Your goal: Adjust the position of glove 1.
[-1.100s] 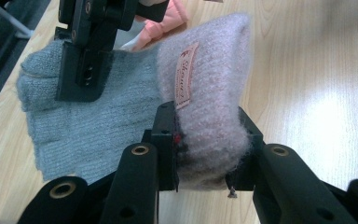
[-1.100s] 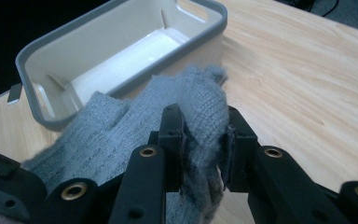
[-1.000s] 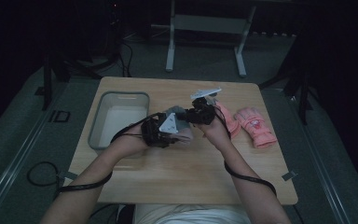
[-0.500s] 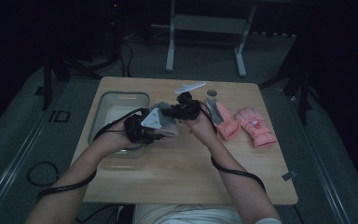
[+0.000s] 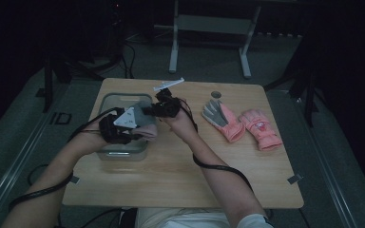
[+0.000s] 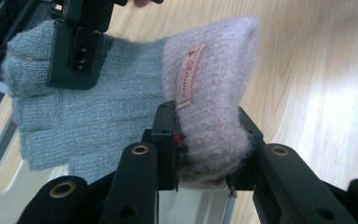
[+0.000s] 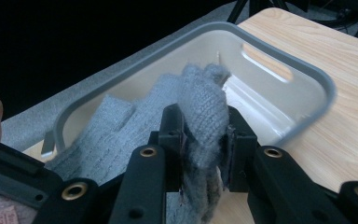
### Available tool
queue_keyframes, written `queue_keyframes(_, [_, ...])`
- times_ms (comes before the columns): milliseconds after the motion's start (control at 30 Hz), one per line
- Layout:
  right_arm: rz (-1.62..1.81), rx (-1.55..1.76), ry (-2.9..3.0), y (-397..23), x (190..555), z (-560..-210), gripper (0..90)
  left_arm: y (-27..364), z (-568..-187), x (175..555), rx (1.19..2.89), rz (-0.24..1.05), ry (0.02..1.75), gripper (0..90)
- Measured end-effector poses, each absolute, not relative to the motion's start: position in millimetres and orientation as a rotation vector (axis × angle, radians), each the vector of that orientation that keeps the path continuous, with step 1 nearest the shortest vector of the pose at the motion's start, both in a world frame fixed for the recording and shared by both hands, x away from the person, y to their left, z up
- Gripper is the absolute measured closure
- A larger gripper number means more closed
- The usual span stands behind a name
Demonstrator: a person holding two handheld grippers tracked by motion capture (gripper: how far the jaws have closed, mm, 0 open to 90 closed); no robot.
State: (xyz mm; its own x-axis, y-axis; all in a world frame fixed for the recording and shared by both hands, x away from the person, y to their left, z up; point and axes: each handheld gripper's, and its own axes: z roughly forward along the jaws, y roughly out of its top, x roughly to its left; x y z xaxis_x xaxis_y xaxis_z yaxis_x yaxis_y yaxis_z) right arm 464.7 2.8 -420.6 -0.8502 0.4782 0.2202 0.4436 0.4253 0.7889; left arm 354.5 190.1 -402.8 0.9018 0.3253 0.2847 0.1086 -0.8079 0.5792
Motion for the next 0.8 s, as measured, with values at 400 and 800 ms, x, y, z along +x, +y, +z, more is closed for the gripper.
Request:
queue_keyframes(400, [1.374,0.869,2.624,41.0,473.0,-438.6,73.7,229.1,-427.1,371.2,2.536,0.487,0.253,68.5])
queue_keyframes(800, [1.257,0.958,2.643,58.6,488.9,-481.8,73.6,239.2,-471.8,405.9,2.589,0.347,0.198,67.2])
